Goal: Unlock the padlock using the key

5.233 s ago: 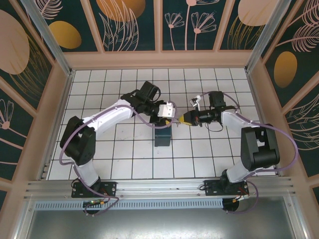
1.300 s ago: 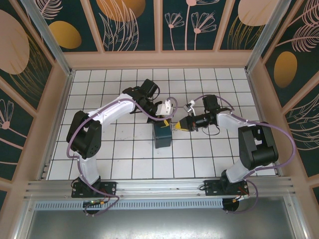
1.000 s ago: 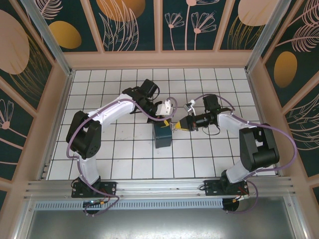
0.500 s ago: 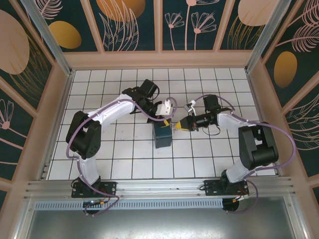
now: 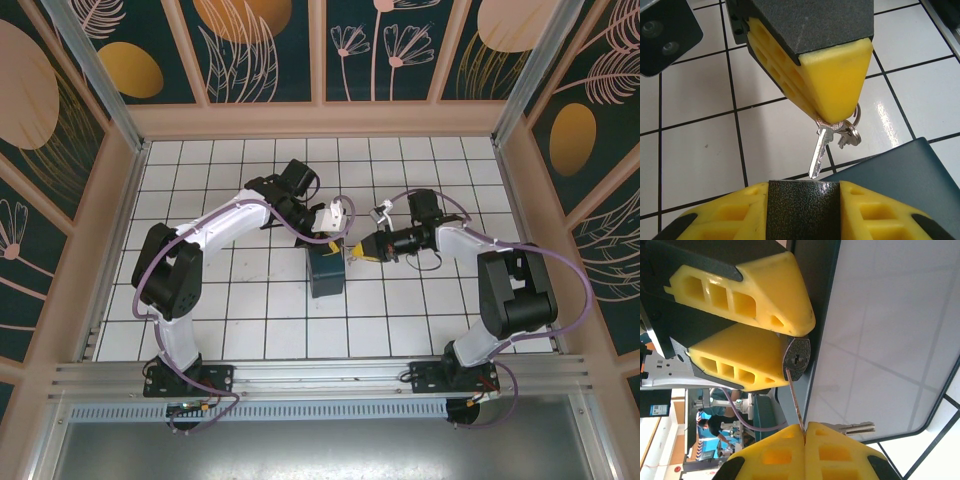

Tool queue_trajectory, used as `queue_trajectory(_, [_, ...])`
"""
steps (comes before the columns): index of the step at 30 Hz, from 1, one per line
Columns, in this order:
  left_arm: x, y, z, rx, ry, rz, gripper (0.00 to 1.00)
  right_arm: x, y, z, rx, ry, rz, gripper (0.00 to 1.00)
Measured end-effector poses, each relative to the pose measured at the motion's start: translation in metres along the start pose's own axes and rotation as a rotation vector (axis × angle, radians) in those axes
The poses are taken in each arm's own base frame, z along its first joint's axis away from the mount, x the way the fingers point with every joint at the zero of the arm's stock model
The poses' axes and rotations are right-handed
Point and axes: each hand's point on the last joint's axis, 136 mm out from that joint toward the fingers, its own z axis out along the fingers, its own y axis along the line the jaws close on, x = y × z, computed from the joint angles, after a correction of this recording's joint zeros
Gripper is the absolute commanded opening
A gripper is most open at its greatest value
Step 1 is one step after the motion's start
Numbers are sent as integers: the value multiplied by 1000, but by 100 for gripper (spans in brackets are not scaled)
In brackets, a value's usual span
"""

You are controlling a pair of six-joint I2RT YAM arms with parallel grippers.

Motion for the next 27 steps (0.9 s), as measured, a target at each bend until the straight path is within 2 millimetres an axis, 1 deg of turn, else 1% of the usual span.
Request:
queue_trajectory(16, [0,0,0,-4,-2,4,32,-3,-4,1,5,-1,6,0])
queue_trajectory(27, [0,1,-2,-10,-2,11,32,-9,-4,3,3,6,6,0])
